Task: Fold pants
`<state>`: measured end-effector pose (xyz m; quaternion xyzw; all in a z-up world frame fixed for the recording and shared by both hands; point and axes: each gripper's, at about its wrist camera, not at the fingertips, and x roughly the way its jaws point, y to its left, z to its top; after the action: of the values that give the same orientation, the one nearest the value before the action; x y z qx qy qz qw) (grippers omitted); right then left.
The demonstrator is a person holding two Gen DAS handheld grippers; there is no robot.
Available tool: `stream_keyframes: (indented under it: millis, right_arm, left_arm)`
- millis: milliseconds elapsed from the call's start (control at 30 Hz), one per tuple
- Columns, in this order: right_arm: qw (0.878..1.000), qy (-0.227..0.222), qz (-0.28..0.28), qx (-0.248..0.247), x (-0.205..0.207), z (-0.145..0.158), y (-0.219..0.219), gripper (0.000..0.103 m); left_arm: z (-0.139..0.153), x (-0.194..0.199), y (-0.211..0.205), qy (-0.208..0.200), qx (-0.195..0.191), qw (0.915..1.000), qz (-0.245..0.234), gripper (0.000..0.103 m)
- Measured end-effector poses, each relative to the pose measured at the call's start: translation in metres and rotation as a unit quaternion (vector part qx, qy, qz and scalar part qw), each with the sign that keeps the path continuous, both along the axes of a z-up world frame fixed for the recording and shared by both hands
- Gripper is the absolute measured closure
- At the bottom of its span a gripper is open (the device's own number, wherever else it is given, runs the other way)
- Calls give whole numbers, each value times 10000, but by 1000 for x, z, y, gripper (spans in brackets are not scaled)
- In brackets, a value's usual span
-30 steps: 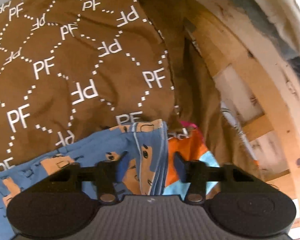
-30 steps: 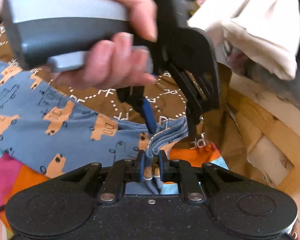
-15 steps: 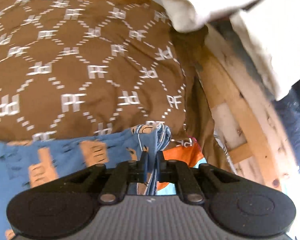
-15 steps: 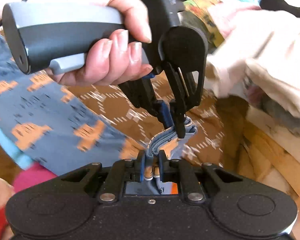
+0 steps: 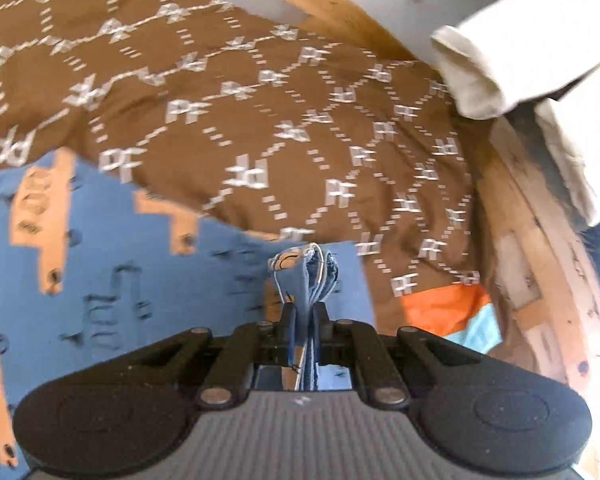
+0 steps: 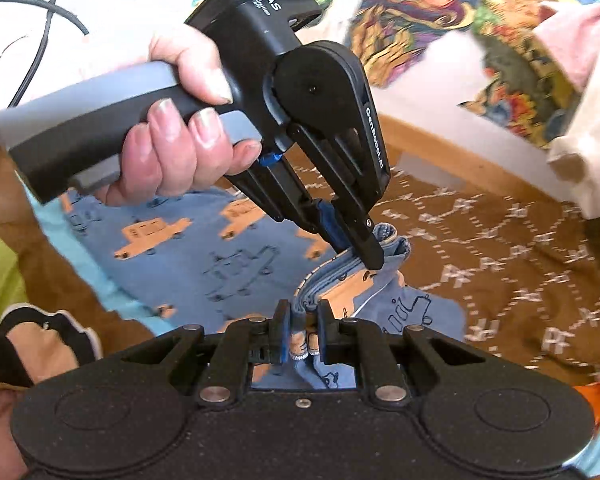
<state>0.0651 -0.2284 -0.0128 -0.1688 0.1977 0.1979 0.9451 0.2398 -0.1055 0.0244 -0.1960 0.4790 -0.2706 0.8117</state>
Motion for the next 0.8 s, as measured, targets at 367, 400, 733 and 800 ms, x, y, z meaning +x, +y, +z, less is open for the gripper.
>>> stream_keyframes:
  millis: [367,400,733,800]
  right_arm:
    - [9990,395,102,-189,5,-19,15,82]
    - [9990,383,106,-226,4,-20,16,80]
    - [9987,311,144,-366,3,-24,14,79]
    - [9988,317,123,-365,3,-24,14,79]
  left_arm:
    - [-38,4,22,330,66,9987,386,62]
    - [-41,5,23,374,48,9985,400,62]
    - [-41,-1,18,364,-256,9983,369,62]
    - [-39,-2,15,297,-182,9988,331,77]
